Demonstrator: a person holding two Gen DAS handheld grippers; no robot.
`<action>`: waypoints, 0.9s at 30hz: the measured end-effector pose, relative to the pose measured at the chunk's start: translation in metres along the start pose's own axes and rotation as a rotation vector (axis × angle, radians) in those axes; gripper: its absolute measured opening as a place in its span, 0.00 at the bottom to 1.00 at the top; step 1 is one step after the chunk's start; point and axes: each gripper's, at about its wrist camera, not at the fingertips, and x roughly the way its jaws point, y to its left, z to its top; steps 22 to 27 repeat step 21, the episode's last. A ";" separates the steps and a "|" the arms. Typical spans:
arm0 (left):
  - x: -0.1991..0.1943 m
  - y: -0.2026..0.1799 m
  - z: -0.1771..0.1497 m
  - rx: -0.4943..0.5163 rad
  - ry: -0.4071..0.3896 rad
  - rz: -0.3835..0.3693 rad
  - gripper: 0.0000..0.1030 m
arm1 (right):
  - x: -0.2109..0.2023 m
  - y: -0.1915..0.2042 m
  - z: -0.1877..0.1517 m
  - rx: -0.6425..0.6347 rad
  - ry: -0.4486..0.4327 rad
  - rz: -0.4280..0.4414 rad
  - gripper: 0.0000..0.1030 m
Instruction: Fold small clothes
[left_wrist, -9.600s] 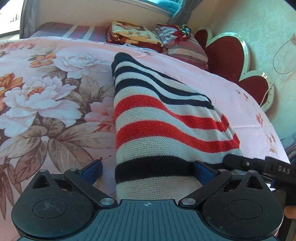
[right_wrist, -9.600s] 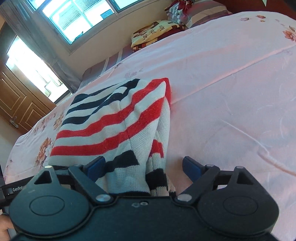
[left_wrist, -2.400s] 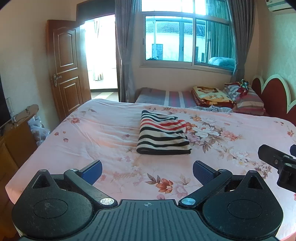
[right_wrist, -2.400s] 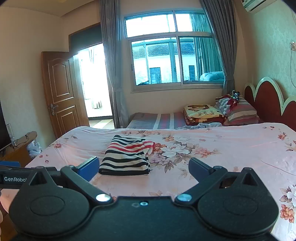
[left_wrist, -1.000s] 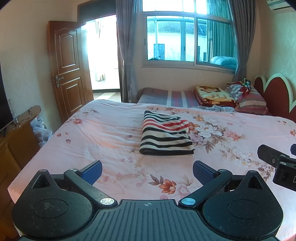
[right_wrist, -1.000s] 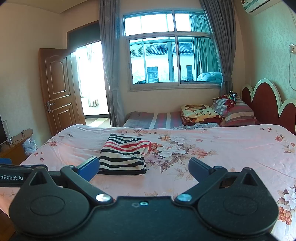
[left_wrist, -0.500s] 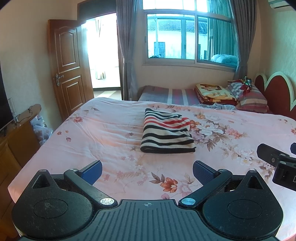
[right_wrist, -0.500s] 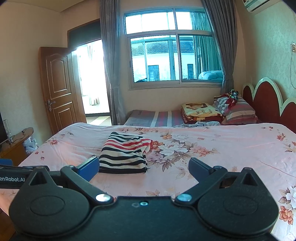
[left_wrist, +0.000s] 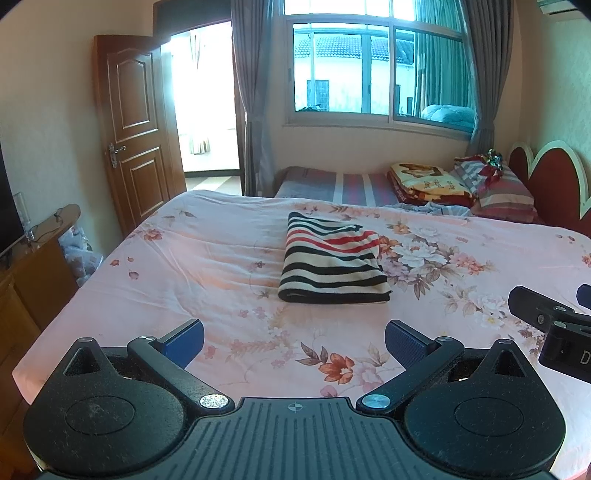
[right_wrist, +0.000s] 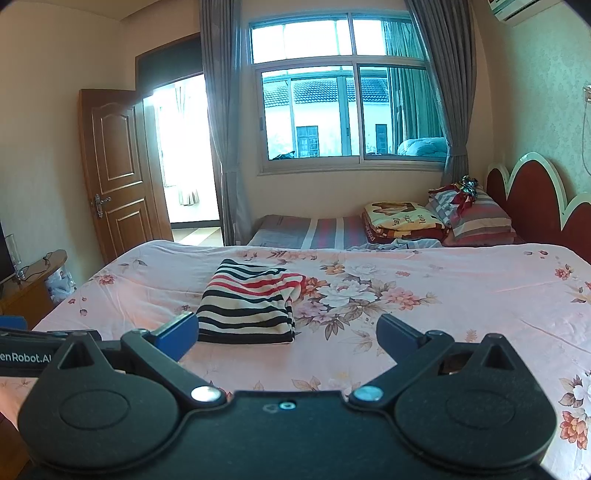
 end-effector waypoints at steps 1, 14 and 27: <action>0.001 0.000 0.000 -0.001 0.003 0.000 1.00 | 0.001 0.000 0.000 -0.001 0.001 0.001 0.99; 0.025 -0.006 0.000 0.015 0.042 -0.012 1.00 | 0.020 0.000 0.000 -0.002 0.036 0.004 0.99; 0.062 0.000 0.005 -0.013 0.048 -0.061 1.00 | 0.040 -0.002 -0.003 0.007 0.071 -0.012 0.99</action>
